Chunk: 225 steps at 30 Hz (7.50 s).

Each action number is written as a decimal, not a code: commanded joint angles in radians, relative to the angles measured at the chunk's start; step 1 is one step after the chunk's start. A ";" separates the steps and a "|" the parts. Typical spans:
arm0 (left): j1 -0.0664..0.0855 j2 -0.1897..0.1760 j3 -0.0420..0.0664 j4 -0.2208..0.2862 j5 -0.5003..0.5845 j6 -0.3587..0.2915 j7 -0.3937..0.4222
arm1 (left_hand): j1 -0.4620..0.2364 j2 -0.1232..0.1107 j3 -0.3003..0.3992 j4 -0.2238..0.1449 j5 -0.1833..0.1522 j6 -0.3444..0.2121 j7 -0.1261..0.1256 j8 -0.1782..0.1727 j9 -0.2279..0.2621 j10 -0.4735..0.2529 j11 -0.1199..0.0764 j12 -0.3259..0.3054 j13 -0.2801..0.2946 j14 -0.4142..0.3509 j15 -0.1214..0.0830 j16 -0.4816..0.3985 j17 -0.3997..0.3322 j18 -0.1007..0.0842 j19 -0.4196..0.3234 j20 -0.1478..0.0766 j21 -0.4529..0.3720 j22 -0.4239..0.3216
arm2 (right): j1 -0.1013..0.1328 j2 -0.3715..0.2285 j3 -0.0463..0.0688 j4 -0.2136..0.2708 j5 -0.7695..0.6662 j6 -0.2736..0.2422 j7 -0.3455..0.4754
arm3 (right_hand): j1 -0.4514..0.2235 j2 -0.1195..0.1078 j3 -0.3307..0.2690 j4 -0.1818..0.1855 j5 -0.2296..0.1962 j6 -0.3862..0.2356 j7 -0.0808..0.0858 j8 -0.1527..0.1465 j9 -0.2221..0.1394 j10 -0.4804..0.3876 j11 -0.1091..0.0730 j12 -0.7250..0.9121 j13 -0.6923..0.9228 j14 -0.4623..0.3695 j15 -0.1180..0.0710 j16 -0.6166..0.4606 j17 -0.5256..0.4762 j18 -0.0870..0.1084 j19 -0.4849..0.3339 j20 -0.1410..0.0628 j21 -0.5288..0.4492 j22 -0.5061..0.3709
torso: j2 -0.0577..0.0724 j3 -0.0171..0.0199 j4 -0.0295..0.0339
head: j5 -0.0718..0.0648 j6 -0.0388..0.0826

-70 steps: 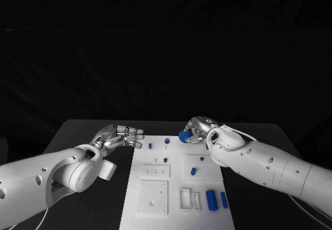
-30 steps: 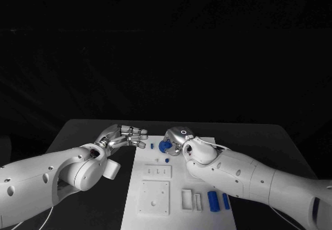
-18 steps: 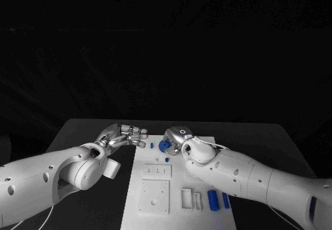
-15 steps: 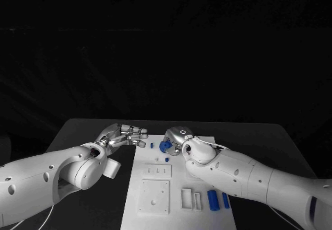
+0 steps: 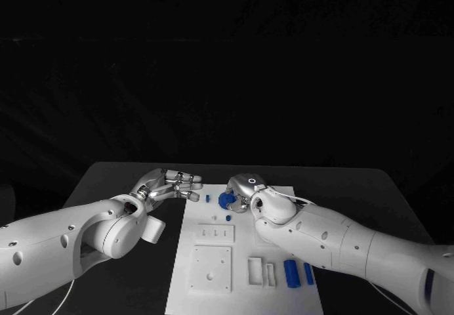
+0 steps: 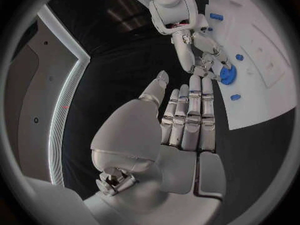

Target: Assemble the parts on the task board

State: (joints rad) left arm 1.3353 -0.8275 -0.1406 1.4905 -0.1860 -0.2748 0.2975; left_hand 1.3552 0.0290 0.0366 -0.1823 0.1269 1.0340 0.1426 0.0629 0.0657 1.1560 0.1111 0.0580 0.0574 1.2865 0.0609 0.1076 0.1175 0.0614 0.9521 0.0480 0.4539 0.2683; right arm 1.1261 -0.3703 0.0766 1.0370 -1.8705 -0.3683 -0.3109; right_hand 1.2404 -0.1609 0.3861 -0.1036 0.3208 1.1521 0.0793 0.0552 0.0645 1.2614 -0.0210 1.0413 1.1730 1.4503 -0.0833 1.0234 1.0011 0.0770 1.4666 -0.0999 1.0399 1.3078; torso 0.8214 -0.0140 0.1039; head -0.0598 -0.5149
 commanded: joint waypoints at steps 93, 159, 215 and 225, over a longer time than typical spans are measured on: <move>-0.010 -0.020 0.000 -0.024 -0.004 0.029 0.010 | 0.000 0.010 0.006 -0.014 0.009 -0.008 0.001 0.000 0.002 0.000 0.001 0.001 0.002 -0.003 0.007 0.001 -0.001 -0.005 -0.010 0.000 0.008 0.000 | -0.074 -0.348 0.148 -0.050 0.507 0.129 0.446 | 0.063 0.030 -0.195 -0.063 0.056 -0.122 0.021 0.007 -0.002 -0.028 0.011 -0.016 -0.027 -0.002 0.006 0.001 0.048 -0.008 0.027 0.004 0.029 0.140 | -0.001 0.0442 -0.0298 | -0.018 0.004; -0.015 -0.012 0.000 -0.035 -0.005 0.043 0.000 | -0.001 0.011 0.002 -0.014 0.007 -0.012 0.002 0.000 0.002 -0.009 0.004 0.001 0.002 -0.005 0.008 0.000 -0.002 -0.004 -0.012 0.002 0.009 -0.001 | -0.085 -0.275 0.148 -0.124 0.550 0.070 0.420 | 0.042 0.064 -0.171 -0.034 -0.050 -0.060 0.015 0.006 -0.001 -0.029 0.015 -0.019 -0.031 0.000 0.006 -0.002 0.057 -0.008 0.027 0.004 0.024 0.138 | -0.002 0.0444 -0.0328 | -0.007 0.001; -0.005 -0.011 0.001 -0.042 -0.035 0.069 -0.110 | -0.054 0.022 -0.018 0.038 -0.001 0.030 -0.023 0.001 0.002 0.108 -0.041 0.000 0.002 0.085 -0.041 0.131 0.057 -0.015 0.057 -0.041 0.064 0.027 | -0.074 -0.279 0.149 -0.033 0.560 0.017 0.371 | 0.036 0.117 -0.011 -0.081 -0.136 0.079 -0.012 0.008 0.008 -0.024 -0.002 -0.017 -0.027 0.000 -0.008 -0.005 0.061 -0.013 0.026 -0.009 0.026 0.139 | -0.007 0.0500 -0.0444 | 0.002 0.012; 0.046 0.072 0.002 -0.128 -0.147 0.139 -0.341 | -0.086 0.013 -0.063 0.139 -0.004 0.067 -0.056 0.000 0.004 0.328 -0.115 0.017 0.021 0.078 -0.125 0.670 0.389 -0.032 0.115 -0.134 0.330 0.211 | -0.025 -0.292 0.150 0.142 0.461 0.111 0.236 | 0.035 0.111 -0.006 -0.084 -0.143 0.078 -0.012 0.008 0.008 -0.024 -0.001 -0.018 -0.027 0.000 -0.008 -0.006 0.061 -0.013 0.026 -0.009 0.025 0.138 | -0.037 0.0464 -0.0621 | 0.026 0.012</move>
State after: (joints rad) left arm 1.3775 -0.7624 -0.1400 1.3667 -0.2668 -0.1908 0.0730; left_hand 1.2713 0.0466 -0.0242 -0.0482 0.1247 1.0994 0.0917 0.0628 0.0687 1.4636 0.0001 0.0711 0.0766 1.3729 -0.0622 0.7487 0.4906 0.0375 1.0718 -0.0827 0.7660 0.4657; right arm 1.0990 -0.6640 0.2267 1.1595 -1.3419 -0.3183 0.0044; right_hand 1.2822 -0.0449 0.3747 -0.1874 0.1810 1.2104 0.0738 0.0588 0.0662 1.2347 -0.0161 1.0258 1.1455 1.4524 -0.0855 1.0223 1.0624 0.0767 1.4667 -0.1000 1.0670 1.3074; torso 0.7967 0.0348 0.0485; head -0.0407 -0.5008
